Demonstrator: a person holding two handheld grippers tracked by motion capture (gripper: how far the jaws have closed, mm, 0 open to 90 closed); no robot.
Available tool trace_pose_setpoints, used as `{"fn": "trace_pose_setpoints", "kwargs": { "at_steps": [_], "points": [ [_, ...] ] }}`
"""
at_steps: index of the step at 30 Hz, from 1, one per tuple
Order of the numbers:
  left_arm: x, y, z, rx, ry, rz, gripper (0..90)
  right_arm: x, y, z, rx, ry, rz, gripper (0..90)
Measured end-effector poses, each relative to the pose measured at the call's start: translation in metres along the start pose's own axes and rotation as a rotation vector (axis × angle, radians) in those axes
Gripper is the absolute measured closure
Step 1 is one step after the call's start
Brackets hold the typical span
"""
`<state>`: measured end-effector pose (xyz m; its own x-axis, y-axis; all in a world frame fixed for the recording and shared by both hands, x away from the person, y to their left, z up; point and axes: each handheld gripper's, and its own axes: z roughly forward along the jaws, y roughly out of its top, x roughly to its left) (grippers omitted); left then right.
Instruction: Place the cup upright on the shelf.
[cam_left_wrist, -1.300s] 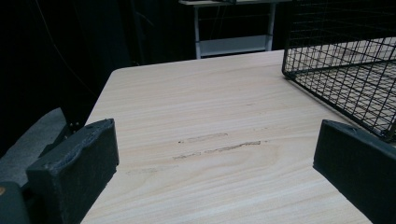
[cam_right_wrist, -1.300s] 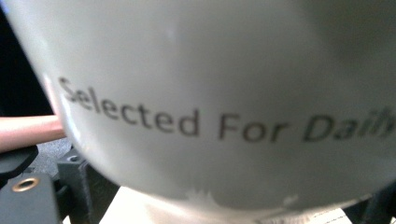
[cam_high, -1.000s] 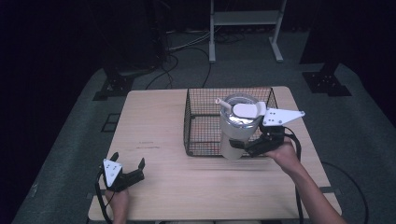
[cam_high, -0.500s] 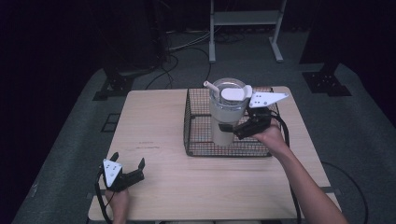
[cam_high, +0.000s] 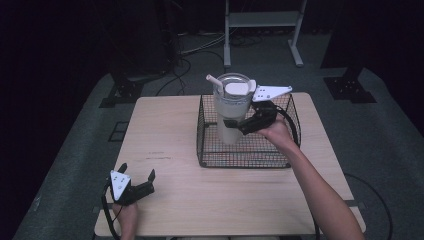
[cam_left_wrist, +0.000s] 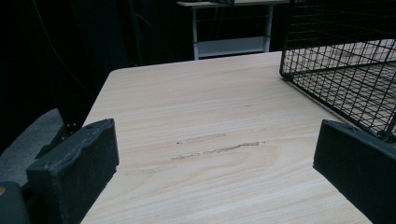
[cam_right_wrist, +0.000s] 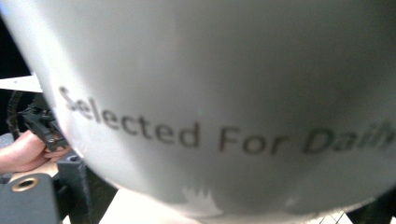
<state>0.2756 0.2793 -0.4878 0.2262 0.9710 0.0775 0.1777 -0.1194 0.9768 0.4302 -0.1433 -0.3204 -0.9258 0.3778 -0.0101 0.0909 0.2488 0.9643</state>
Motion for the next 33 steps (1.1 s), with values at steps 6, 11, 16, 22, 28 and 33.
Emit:
{"fn": "trace_pose_setpoints", "kwargs": {
  "at_steps": [6, 11, 16, 22, 28, 33],
  "points": [
    [-0.001, 0.000, 0.000, -0.004, -0.001, 0.000, 0.0, -0.014, -0.005, 0.009, -0.005, -0.005, 0.024, 8.1],
    [0.000, 0.000, 0.000, -0.004, -0.005, 0.000, 0.0, -0.026, -0.015, 0.018, 0.018, -0.021, 0.040, 8.1],
    [0.000, 0.000, 0.000, -0.003, -0.007, 0.004, 0.0, -0.031, -0.027, 0.029, 0.040, -0.008, 0.057, 8.1],
    [0.000, 0.000, 0.000, -0.003, -0.007, 0.008, 0.0, -0.037, -0.038, 0.041, 0.063, 0.000, 0.052, 8.1],
    [0.000, 0.000, 0.000, -0.004, -0.011, 0.007, 0.0, -0.048, -0.051, 0.050, 0.070, -0.013, 0.094, 8.0],
    [0.000, 0.000, 0.000, -0.008, -0.012, 0.003, 0.0, -0.055, -0.060, 0.056, 0.100, -0.039, 0.104, 8.0]
  ]
}}
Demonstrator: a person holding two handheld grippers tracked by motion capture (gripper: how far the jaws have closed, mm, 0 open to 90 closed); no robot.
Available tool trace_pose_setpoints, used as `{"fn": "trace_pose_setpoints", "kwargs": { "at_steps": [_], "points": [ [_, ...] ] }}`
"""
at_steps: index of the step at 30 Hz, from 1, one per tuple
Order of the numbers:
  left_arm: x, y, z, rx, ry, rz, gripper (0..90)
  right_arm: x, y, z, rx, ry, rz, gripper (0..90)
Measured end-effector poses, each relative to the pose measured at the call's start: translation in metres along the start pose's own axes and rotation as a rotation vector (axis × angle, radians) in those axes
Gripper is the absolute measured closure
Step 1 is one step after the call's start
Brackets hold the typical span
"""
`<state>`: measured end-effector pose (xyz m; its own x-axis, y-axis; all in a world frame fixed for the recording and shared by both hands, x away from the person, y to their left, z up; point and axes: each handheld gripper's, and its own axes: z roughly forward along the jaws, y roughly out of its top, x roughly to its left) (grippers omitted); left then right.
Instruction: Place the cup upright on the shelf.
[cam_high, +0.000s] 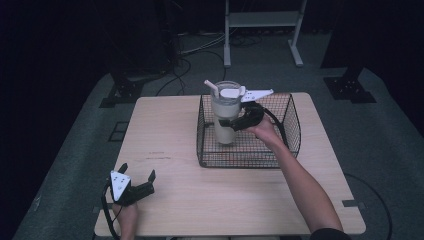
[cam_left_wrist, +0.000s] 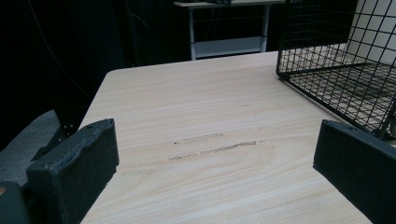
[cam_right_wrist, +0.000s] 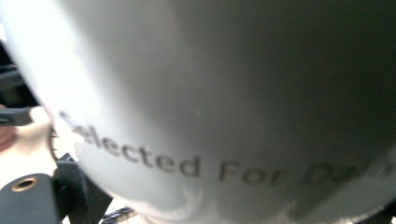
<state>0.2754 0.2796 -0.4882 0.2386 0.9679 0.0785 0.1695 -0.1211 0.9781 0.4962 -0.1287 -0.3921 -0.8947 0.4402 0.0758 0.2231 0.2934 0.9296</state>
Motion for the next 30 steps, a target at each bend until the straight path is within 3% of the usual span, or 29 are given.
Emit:
{"fn": "trace_pose_setpoints", "kwargs": {
  "at_steps": [11, 22, 30],
  "points": [
    [0.000, 0.000, 0.000, 0.001, -0.002, -0.001, 0.0, -0.008, -0.009, 0.012, 0.054, -0.019, 0.024, 7.9],
    [0.000, 0.000, -0.001, 0.001, -0.006, -0.001, 0.0, -0.009, -0.015, 0.022, 0.086, -0.009, 0.022, 7.8],
    [0.000, 0.000, -0.001, 0.000, -0.007, 0.000, 0.0, -0.006, -0.019, 0.025, 0.105, 0.002, -0.016, 7.6]
  ]
}}
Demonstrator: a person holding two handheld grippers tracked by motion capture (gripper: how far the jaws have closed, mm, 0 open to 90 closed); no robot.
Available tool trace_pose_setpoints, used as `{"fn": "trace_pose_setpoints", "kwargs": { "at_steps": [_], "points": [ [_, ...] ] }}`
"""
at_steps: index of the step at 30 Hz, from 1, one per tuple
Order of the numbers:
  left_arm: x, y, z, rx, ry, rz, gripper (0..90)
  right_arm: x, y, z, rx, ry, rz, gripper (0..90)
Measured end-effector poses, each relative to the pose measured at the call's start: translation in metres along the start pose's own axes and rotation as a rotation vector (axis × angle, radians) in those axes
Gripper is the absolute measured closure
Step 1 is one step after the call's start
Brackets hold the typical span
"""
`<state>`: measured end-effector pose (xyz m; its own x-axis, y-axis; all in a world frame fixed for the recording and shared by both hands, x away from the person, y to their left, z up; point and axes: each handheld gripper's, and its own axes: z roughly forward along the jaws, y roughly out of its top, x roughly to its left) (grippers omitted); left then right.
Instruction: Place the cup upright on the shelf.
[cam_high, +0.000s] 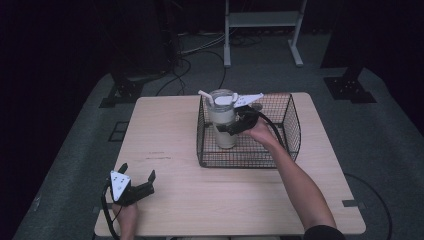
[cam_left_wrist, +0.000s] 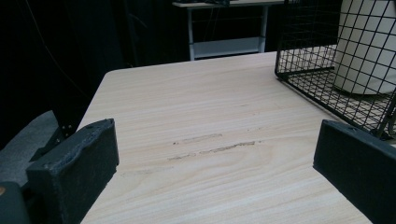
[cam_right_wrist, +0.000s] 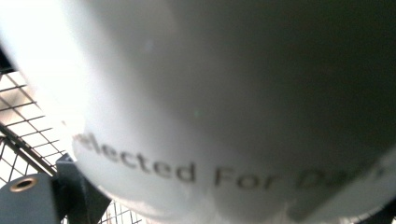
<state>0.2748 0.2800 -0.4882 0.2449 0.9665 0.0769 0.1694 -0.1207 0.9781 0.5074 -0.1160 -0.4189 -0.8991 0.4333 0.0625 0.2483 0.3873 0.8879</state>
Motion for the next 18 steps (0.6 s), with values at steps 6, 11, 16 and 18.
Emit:
{"fn": "trace_pose_setpoints", "kwargs": {
  "at_steps": [6, 11, 16, 18],
  "points": [
    [-0.0001, 0.0000, 0.0003, 0.001, 0.000, 0.001, 0.0, -0.0005, -0.0031, -0.0013, -0.003, 0.005, -0.012, 7.6],
    [-0.0001, 0.0002, 0.0010, 0.003, 0.000, 0.001, 0.0, 0.0003, -0.0040, -0.0011, -0.003, 0.001, -0.013, 7.4],
    [-0.0004, 0.0003, 0.0017, 0.007, 0.001, 0.003, 0.0, -0.0015, -0.0085, -0.0046, -0.017, 0.007, -0.010, 7.3],
    [-0.0004, 0.0004, 0.0017, 0.008, 0.000, 0.006, 0.0, -0.0018, -0.0096, -0.0064, -0.016, 0.005, -0.026, 6.9]
  ]
}}
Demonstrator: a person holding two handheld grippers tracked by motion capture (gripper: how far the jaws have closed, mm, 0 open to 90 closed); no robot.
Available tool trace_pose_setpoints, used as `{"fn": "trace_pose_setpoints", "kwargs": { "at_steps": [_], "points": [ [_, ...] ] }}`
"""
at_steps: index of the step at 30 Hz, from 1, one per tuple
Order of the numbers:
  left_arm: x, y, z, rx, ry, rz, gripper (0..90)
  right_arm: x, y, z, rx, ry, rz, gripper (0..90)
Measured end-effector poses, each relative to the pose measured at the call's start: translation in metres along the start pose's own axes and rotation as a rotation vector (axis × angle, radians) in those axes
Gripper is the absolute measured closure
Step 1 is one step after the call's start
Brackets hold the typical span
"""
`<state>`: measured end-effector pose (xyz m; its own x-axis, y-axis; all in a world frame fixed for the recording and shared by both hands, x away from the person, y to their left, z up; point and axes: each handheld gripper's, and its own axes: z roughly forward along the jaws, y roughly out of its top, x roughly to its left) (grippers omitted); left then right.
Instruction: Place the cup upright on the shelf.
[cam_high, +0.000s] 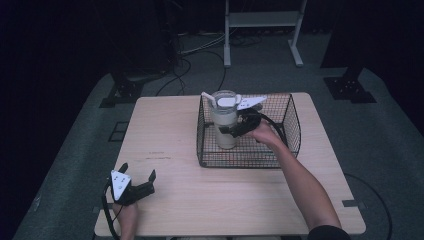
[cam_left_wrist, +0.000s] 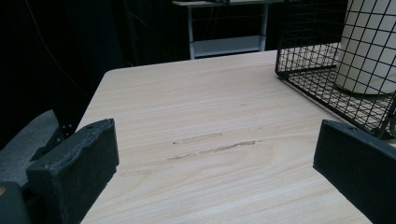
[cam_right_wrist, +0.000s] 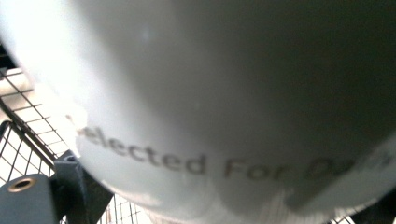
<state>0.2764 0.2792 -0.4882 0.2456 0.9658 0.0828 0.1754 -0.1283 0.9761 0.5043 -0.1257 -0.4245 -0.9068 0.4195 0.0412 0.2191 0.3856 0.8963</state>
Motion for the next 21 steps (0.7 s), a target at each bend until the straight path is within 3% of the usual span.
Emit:
{"fn": "trace_pose_setpoints", "kwargs": {
  "at_steps": [3, 21],
  "points": [
    [0.000, 0.000, 0.000, 0.001, 0.001, 0.001, 0.0, 0.000, -0.001, -0.003, 0.000, -0.007, -0.017, 6.7],
    [-0.001, 0.000, 0.000, 0.002, 0.000, 0.003, 0.0, 0.001, -0.005, -0.017, 0.015, -0.020, -0.008, 6.8]
  ]
}}
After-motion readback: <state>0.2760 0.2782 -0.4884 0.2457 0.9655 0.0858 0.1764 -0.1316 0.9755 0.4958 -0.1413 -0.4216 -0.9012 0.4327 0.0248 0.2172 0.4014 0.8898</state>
